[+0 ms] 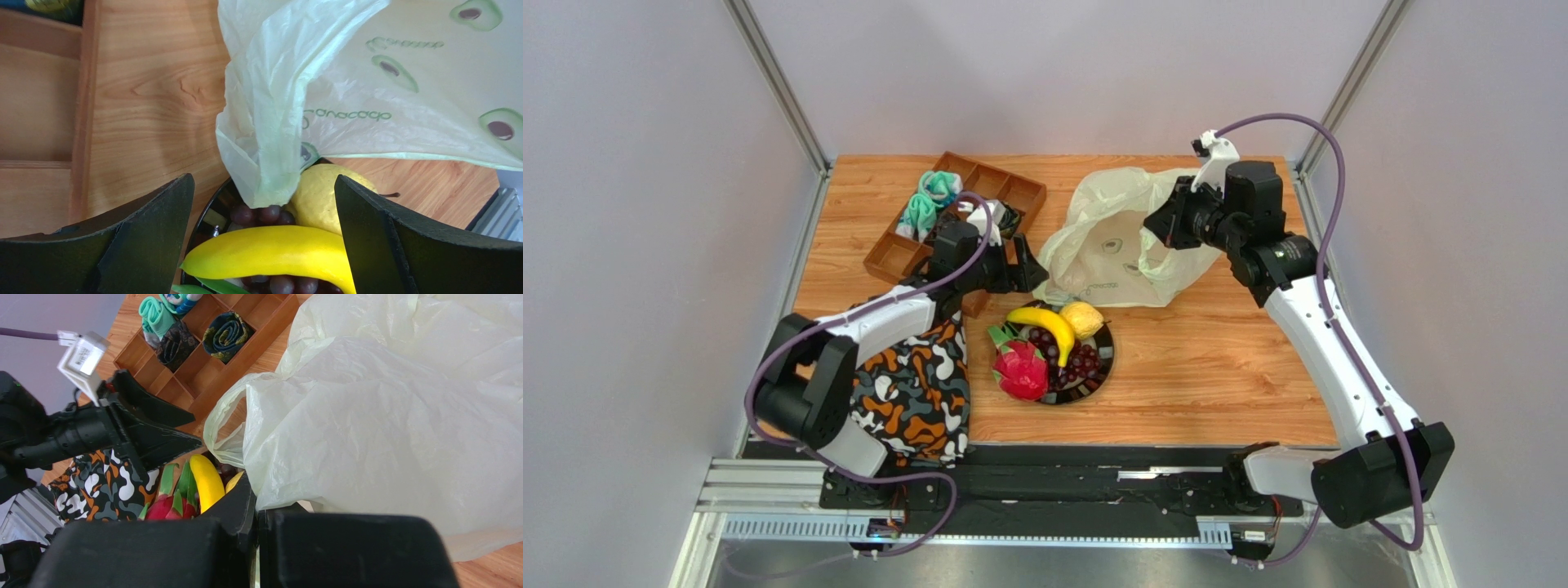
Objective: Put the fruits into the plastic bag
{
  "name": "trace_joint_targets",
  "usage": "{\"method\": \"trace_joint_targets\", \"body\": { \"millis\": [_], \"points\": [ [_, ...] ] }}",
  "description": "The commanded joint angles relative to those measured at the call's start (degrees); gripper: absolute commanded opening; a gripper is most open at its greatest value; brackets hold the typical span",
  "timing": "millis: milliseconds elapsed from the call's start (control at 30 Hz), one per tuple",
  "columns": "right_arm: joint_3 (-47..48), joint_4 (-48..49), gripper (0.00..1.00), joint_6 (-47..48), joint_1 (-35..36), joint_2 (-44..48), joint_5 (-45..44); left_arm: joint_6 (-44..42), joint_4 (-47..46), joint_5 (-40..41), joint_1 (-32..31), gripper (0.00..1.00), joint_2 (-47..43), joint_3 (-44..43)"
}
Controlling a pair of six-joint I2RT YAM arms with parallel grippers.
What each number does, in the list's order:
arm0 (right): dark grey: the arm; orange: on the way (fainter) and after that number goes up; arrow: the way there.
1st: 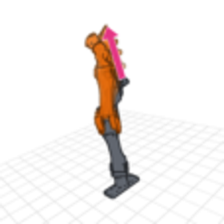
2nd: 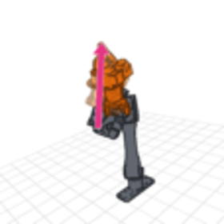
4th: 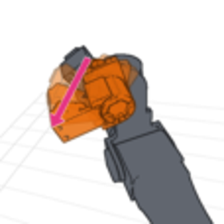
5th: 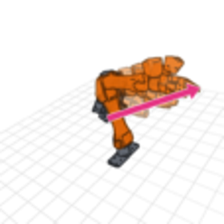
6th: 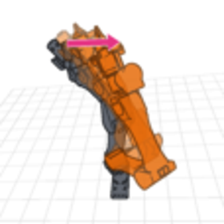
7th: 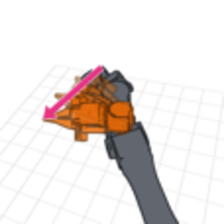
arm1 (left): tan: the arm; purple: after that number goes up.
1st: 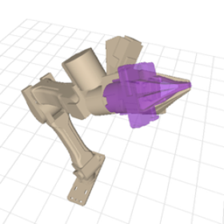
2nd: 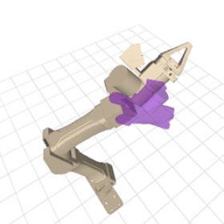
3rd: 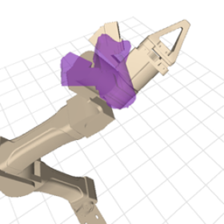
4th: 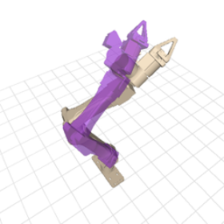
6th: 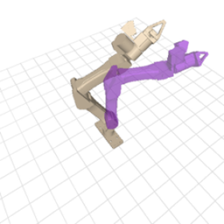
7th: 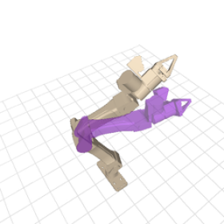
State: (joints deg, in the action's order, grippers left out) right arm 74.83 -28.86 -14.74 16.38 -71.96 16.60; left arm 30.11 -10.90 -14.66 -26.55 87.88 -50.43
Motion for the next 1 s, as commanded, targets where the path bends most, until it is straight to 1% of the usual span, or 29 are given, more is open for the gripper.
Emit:
{"method": "trace_joint_targets", "body": {
  "millis": [0,267,367,467,500,533,600,633,667,700,733,767,800,933,967],
  "points": [
    [-0.12,1.44,0.0,-0.29,0.14,1.56,0.45,2.06,-5.8,-2.93,-0.61,0.93,3.0,-2.47],
    [0.06,1.09,0.0,-0.55,0.14,2.35,1.5,0.13,-5.89,-1.96,-0.88,0.93,6.34,-4.67],
    [-0.21,1.18,0.0,-0.81,0.14,2.62,1.77,0.39,-5.89,-2.48,-0.96,0.91,8.45,-5.63],
    [-0.12,0.82,0.0,-0.81,0.14,2.53,1.68,0.74,-6.59,-4.32,-1.14,0.79,10.56,-6.51],
    [-0.12,0.65,0.0,-0.81,0.14,2.44,1.77,0.83,-6.68,-4.85,-1.23,0.71,11.61,-6.87],
    [-0.12,0.65,0.0,-0.73,0.14,2.53,1.68,1.26,-6.86,-6.16,-1.32,0.67,12.05,-7.13],
    [-0.12,0.65,0.0,-0.9,0.05,2.62,1.59,1.36,-6.95,-7.31,-1.67,0.6,13.19,-7.75],
    [-0.03,0.48,0.0,-0.82,0.23,2.62,1.59,1.53,-6.95,-8.01,-1.75,0.59,13.46,-7.92],
    [-0.03,0.47,0.0,-0.9,0.06,2.71,1.42,1.45,-7.03,-8.54,-1.84,0.52,13.64,-8.27],
    [-0.12,0.56,0.0,-0.73,0.14,2.88,1.24,1.44,-7.12,-9.07,-1.93,0.28,13.72,-8.45],
    [-0.12,0.47,0.0,-0.73,0.14,2.88,1.15,1.27,-7.3,-10.29,-1.93,0.15,13.55,-8.45],
    [-0.21,0.47,0.0,-0.47,0.14,2.97,0.63,1.27,-7.91,-10.31,-1.93,0.04,12.94,-8.45],
    [-0.3,0.39,0.0,-0.29,0.14,3.06,0.1,1.36,-8.17,-10.13,-1.93,0.0,11.11,-8.19],
    [-1.96,0.03,0.0,2.08,-0.03,2.62,-5.42,-0.66,-7.56,-8.64,-1.93,0.0,3.55,-7.92],
    [-2.23,0.12,0.0,2.43,0.05,1.92,-8.14,-1.19,-6.0,-8.46,-1.93,0.0,1.96,-8.1]
  ]
}}
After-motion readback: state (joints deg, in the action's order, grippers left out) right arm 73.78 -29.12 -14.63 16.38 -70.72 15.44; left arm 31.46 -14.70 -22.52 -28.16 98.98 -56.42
